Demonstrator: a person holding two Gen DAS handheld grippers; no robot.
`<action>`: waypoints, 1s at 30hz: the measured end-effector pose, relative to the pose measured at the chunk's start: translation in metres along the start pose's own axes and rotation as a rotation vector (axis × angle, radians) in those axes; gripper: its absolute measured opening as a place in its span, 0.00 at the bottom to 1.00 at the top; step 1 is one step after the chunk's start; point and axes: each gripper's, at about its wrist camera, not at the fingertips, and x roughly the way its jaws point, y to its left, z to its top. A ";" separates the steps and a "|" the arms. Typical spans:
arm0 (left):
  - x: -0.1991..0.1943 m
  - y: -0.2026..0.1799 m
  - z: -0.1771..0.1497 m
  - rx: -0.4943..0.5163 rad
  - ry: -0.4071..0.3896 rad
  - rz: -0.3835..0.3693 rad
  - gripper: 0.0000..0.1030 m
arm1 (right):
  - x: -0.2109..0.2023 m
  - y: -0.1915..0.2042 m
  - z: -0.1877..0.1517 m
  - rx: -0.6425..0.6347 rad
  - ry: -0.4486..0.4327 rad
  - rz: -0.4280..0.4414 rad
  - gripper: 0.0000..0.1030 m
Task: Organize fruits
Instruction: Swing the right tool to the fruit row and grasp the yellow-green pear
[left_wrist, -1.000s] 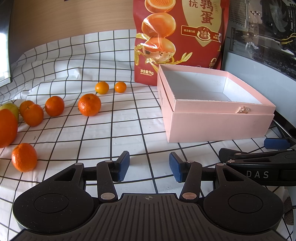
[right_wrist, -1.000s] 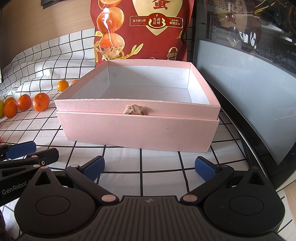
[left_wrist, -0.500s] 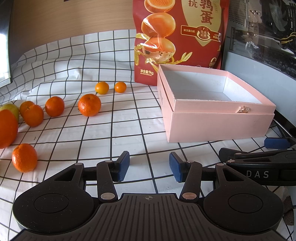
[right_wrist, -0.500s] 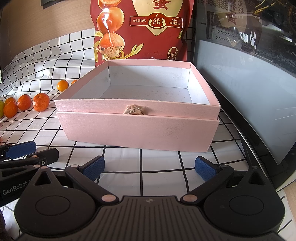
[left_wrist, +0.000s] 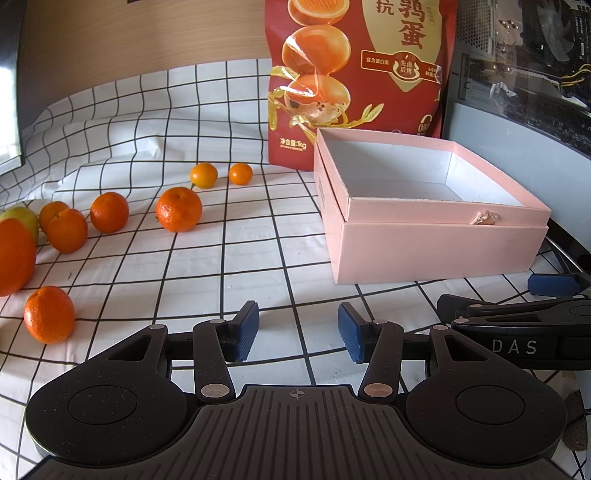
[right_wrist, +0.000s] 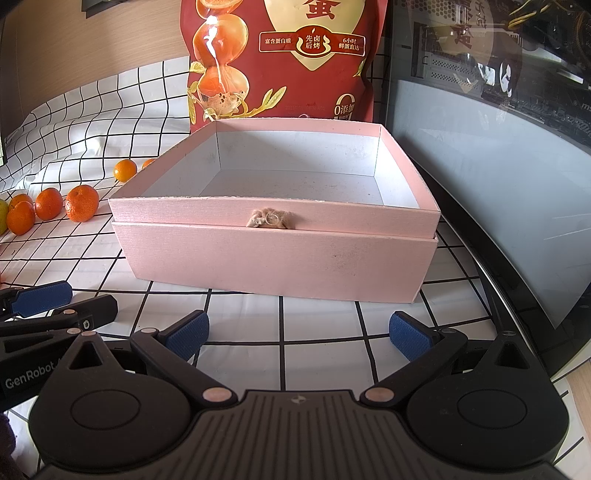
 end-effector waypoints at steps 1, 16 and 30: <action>0.000 0.000 0.000 0.000 0.000 0.000 0.52 | 0.000 0.000 0.000 0.000 0.000 0.000 1.00; -0.054 0.081 -0.001 -0.131 -0.151 -0.097 0.42 | 0.000 0.002 -0.001 -0.091 0.136 0.091 1.00; -0.144 0.289 -0.054 -0.622 -0.276 0.141 0.41 | -0.042 0.098 0.000 -0.341 0.014 0.348 0.95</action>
